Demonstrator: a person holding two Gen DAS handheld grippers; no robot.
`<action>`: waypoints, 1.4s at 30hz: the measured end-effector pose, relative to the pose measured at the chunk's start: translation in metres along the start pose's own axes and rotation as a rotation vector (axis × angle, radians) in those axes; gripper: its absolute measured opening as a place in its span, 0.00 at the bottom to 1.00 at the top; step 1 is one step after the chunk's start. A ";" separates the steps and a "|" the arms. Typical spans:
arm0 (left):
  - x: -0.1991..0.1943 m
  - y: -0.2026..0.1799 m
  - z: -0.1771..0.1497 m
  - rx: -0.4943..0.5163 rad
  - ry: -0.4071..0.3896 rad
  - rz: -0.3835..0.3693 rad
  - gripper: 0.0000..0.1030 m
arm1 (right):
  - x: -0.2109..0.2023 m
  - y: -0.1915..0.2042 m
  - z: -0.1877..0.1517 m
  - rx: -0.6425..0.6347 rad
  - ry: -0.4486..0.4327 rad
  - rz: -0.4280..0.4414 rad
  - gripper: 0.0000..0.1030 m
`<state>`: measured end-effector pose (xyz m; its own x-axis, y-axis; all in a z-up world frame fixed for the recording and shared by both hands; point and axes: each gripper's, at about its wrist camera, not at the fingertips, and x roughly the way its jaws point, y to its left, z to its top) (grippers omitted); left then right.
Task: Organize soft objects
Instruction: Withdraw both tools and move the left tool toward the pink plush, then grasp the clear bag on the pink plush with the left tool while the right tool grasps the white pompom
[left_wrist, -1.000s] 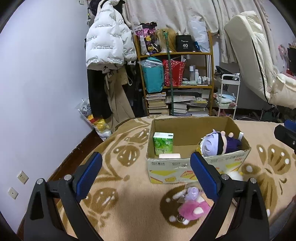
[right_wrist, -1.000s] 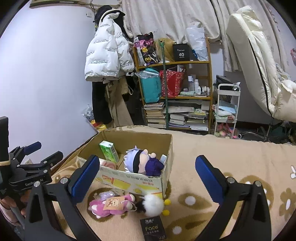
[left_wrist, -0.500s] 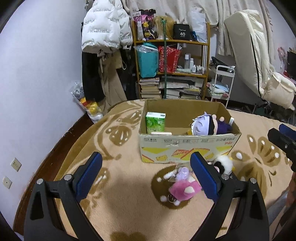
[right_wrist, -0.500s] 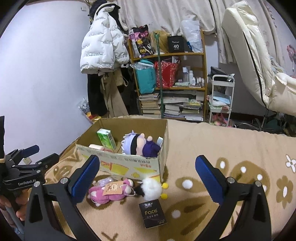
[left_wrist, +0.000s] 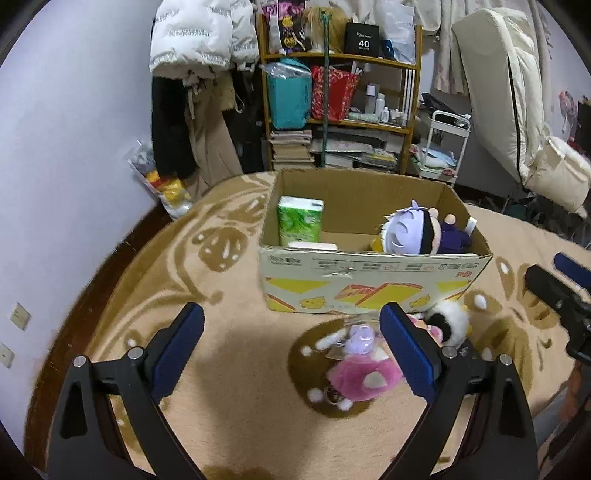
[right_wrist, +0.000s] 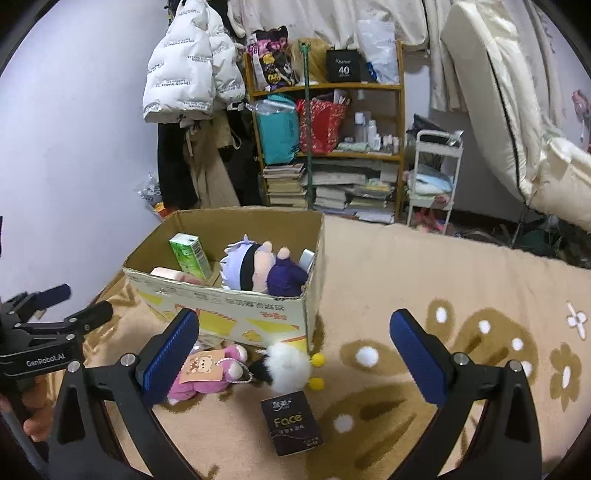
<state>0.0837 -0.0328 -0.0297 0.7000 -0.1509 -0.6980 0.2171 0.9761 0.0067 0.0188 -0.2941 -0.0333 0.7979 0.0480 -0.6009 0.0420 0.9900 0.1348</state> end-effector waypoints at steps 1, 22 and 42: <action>0.004 0.000 0.001 -0.004 0.008 -0.003 0.92 | 0.003 -0.001 0.000 0.007 0.011 0.006 1.00; 0.059 -0.026 -0.007 0.085 0.135 -0.052 0.92 | 0.059 -0.005 -0.012 0.051 0.184 -0.013 1.00; 0.110 -0.035 -0.022 0.119 0.290 -0.140 0.92 | 0.115 -0.013 -0.027 0.083 0.388 -0.040 0.98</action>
<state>0.1380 -0.0806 -0.1231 0.4392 -0.2146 -0.8724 0.3868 0.9216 -0.0320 0.0936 -0.2979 -0.1254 0.5092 0.0717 -0.8577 0.1293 0.9788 0.1586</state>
